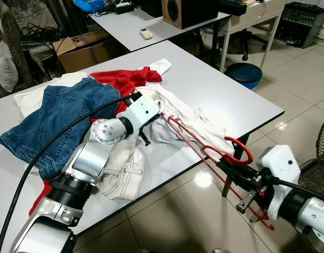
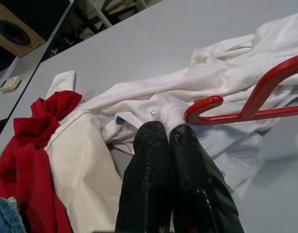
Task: Hang hanger
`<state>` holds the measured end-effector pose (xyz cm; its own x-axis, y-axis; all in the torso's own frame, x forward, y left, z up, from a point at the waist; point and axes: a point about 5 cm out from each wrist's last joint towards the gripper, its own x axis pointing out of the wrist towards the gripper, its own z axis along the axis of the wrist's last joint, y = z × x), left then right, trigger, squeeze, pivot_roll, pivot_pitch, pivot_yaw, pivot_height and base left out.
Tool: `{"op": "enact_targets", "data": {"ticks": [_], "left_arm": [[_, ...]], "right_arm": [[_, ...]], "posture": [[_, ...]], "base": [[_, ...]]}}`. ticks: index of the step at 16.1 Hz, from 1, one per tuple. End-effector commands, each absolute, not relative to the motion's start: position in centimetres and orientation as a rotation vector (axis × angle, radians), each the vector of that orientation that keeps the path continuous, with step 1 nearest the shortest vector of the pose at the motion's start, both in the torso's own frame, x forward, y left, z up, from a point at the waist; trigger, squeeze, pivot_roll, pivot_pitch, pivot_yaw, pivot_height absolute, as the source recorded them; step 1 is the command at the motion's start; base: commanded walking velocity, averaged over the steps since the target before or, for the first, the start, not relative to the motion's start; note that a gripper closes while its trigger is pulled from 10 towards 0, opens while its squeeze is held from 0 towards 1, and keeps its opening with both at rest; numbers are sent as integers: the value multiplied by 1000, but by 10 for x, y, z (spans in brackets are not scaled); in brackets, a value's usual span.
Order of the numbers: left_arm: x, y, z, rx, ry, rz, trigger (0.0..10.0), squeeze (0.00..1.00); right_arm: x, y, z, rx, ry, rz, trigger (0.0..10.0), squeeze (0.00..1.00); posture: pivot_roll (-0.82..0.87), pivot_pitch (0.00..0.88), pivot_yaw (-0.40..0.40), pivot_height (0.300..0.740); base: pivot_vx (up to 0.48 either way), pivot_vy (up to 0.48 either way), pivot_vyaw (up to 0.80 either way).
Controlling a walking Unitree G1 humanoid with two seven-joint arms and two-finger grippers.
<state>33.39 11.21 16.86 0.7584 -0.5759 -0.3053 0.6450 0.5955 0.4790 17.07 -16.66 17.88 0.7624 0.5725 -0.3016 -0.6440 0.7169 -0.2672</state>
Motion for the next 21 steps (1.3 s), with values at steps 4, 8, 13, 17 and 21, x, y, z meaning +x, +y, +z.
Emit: {"op": "enact_targets", "data": {"ticks": [4, 8, 13, 17, 21], "left_arm": [[337, 119, 170, 613, 134, -677, 0, 0], [337, 122, 171, 615, 134, -676, 0, 0], [333, 123, 171, 627, 135, -689, 0, 0], [332, 122, 172, 633, 133, -698, 0, 0], [331, 120, 173, 638, 131, -712, 0, 0]], "right_arm": [[166, -164, 179, -374, 217, 718, 10000, 0], [167, -168, 177, -396, 227, 697, 10000, 0], [170, -172, 178, -416, 220, 678, 10000, 0], [170, -173, 178, -424, 217, 667, 10000, 0], [174, -178, 177, -459, 224, 638, 10000, 0]], "posture": [[-151, 24, 125, 740], [-149, 26, 119, 740], [-147, 25, 119, 740], [-146, 24, 118, 740], [-144, 22, 118, 740]], "base": [[0, 0, 0], [0, 0, 0], [0, 0, 0], [0, 0, 0], [0, 0, 0]]}}
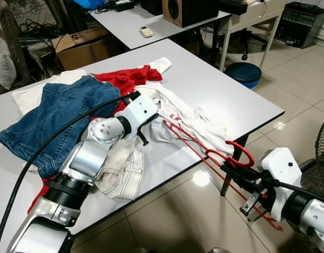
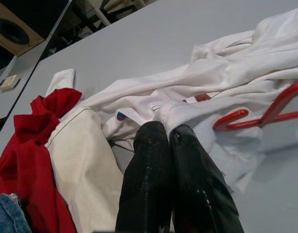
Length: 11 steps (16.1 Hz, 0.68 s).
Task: Hang hanger
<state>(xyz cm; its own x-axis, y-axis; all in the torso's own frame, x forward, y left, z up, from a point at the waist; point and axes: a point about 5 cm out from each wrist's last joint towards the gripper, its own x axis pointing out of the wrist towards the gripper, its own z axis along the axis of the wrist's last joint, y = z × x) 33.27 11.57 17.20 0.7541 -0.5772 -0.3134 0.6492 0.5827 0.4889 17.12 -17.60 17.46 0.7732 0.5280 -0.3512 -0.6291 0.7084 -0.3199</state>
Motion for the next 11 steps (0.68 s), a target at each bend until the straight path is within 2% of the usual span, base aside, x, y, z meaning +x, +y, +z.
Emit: {"op": "enact_targets", "data": {"ticks": [1, 11], "left_arm": [[331, 120, 172, 640, 133, -714, 0, 0], [338, 125, 168, 641, 148, -655, 0, 0]], "right_arm": [[174, -179, 177, -465, 225, 631, 10000, 0], [173, -170, 184, -446, 179, 692, 10000, 0]], "posture": [[-145, 22, 118, 740], [-145, 17, 116, 740]], "base": [[0, 0, 0], [0, 0, 0]]}}
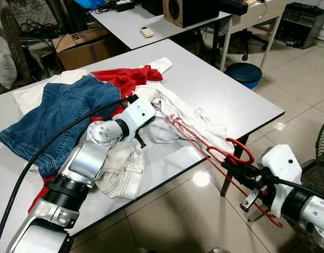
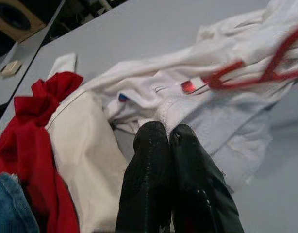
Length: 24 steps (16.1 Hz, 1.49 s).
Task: Hang hanger
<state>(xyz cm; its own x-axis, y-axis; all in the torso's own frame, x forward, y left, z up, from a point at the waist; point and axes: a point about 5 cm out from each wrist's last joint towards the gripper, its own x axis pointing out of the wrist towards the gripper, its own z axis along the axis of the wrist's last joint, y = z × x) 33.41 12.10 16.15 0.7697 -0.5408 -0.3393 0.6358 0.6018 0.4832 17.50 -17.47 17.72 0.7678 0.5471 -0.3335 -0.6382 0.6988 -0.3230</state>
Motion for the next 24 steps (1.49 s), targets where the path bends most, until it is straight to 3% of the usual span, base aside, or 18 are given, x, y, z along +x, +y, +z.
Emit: {"op": "enact_targets", "data": {"ticks": [1, 13, 24], "left_arm": [[339, 124, 168, 641, 144, -649, 0, 0], [338, 110, 175, 625, 108, -702, 0, 0], [338, 113, 170, 632, 133, -696, 0, 0]], "right_arm": [[173, -170, 184, -447, 178, 695, 10000, 0], [181, -169, 175, -502, 201, 701, 10000, 0], [182, -170, 180, -525, 178, 686, 10000, 0]], "posture": [[-145, 17, 116, 740], [-134, 24, 116, 740], [-134, 22, 116, 740]], "base": [[0, 0, 0], [0, 0, 0], [0, 0, 0]]}}
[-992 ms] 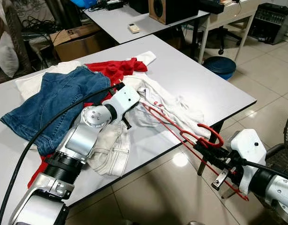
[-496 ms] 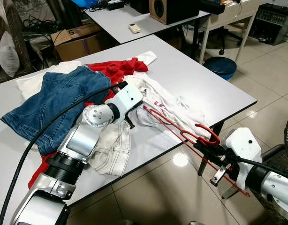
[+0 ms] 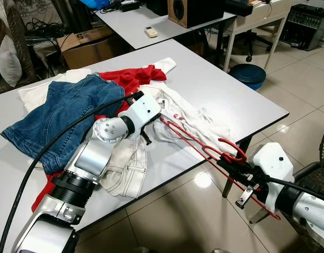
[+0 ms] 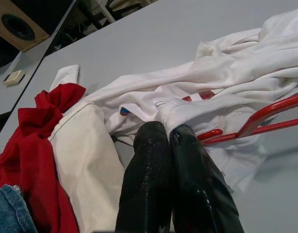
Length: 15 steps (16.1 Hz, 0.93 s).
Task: Hang hanger
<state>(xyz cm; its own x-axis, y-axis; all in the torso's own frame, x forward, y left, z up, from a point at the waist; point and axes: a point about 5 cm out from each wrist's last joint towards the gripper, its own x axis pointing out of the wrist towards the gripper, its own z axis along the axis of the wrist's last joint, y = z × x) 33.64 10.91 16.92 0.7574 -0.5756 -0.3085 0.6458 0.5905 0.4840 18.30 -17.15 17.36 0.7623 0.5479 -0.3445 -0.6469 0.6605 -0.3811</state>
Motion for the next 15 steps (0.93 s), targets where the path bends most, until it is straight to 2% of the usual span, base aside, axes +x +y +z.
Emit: {"op": "enact_targets", "data": {"ticks": [1, 12, 15], "left_arm": [[338, 114, 171, 634, 132, -697, 0, 0], [335, 115, 170, 651, 132, -713, 0, 0], [333, 110, 178, 603, 104, -730, 0, 0]], "right_arm": [[181, -172, 179, -531, 186, 678, 10000, 0], [181, -184, 183, -559, 200, 648, 10000, 0], [184, -183, 175, -545, 216, 660, 10000, 0]], "posture": [[-133, 22, 117, 740], [-132, 22, 111, 740], [-122, 19, 102, 740]], "base": [[0, 0, 0], [0, 0, 0], [0, 0, 0]]}}
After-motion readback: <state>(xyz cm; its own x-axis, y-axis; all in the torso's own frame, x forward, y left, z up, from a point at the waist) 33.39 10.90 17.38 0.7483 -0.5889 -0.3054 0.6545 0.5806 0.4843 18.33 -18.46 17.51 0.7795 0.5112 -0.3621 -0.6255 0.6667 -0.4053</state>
